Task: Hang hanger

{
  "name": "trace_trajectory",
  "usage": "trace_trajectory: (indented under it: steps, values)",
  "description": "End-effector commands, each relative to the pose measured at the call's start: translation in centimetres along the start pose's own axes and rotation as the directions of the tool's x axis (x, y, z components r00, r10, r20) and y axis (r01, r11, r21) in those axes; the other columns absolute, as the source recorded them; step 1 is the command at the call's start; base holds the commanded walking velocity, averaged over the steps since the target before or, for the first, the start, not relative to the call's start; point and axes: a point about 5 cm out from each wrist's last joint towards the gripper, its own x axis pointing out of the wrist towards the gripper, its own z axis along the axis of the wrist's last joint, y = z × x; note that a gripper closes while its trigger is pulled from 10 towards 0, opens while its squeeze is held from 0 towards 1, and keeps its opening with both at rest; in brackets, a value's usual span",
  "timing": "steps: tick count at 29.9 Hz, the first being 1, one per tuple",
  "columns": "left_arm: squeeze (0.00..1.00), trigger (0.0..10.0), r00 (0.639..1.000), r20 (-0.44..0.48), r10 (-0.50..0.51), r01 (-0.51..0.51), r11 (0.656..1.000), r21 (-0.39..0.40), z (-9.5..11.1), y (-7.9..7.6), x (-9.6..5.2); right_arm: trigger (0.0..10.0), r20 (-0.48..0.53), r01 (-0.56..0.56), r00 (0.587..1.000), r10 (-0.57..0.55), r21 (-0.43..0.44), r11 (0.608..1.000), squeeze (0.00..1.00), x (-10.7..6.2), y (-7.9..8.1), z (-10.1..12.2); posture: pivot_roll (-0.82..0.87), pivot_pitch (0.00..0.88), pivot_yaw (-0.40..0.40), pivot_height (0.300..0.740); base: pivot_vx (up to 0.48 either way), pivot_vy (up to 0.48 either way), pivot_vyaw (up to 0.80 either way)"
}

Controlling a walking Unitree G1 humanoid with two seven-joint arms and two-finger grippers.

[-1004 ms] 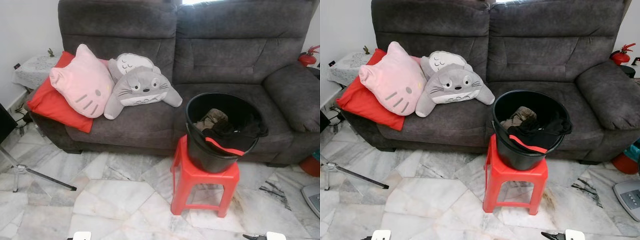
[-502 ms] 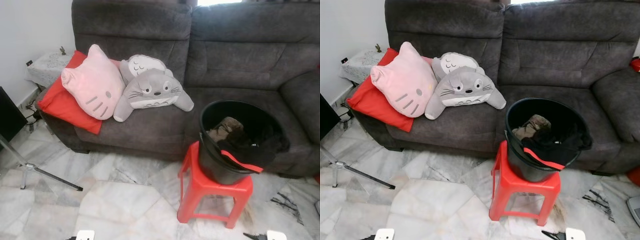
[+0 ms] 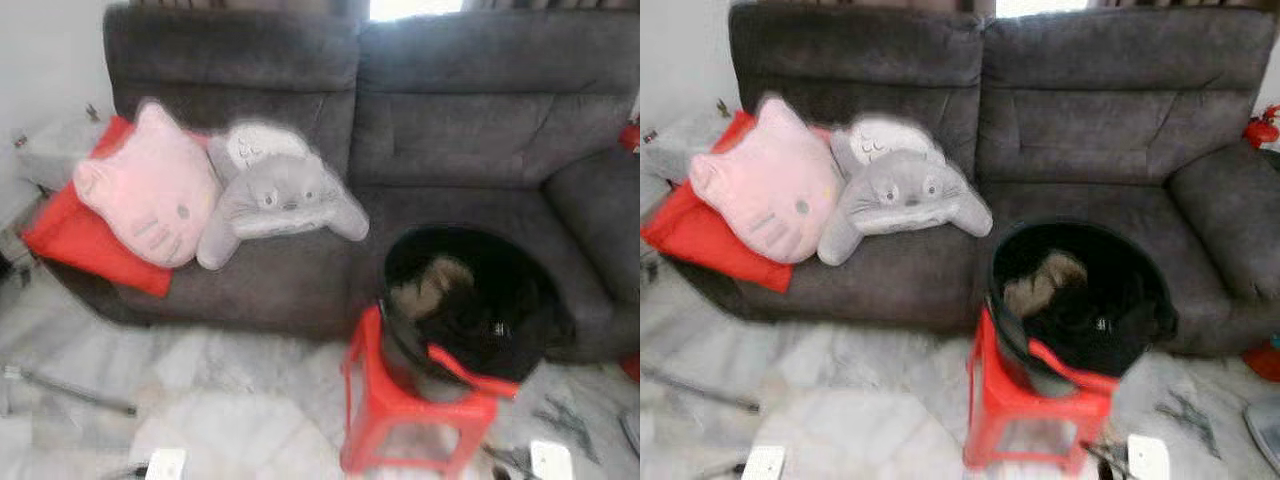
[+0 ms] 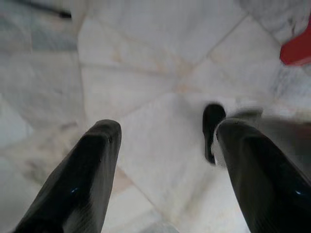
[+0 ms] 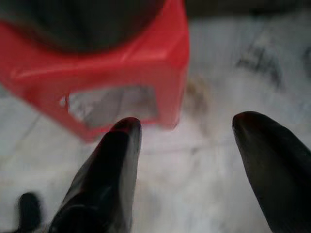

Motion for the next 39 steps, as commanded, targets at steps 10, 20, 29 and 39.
trace_trajectory:
  steps: [10, 20, 29, 39]
  values:
    - [0.0, 10.0, 1.0, -0.027, -0.007, 0.007, 1.0, 0.011, -0.7, -0.4, -0.1, 10.0, 0.147, 0.072, 0.989, -0.016, -0.381, 0.922, 0.0, -0.3, -0.4, 1.1, -0.11, 0.0, 0.029, 0.74, 0.0, 0.0, 0.0]
    - [0.0, 10.0, 1.0, -0.009, 0.008, -0.008, 1.0, 0.004, -0.1, -0.2, 0.0, 10.0, 0.235, 0.054, 0.969, 0.07, -0.484, 0.873, 0.0, -0.3, 0.5, 2.3, -0.08, 0.0, 0.012, 0.74, 0.0, 0.0, 0.0]
    - [0.0, 10.0, 0.999, -0.034, 0.039, -0.04, 0.999, -0.015, -1.6, 0.7, -0.4, 10.0, 0.472, -0.291, 0.833, 0.29, -0.072, 0.954, 0.0, -2.0, 10.5, 8.0, -0.05, 0.0, -0.017, 0.74, 0.0, 0.0, 0.0]
    - [0.0, 10.0, 0.998, -0.05, 0.031, -0.03, 0.999, 0.018, -2.3, 0.8, -0.6, 10.0, 0.371, -0.345, 0.871, 0.322, -0.003, 0.939, 0.0, -2.3, 10.4, 6.8, -0.08, 0.0, -0.014, 0.74, 0.0, 0.0, 0.0]
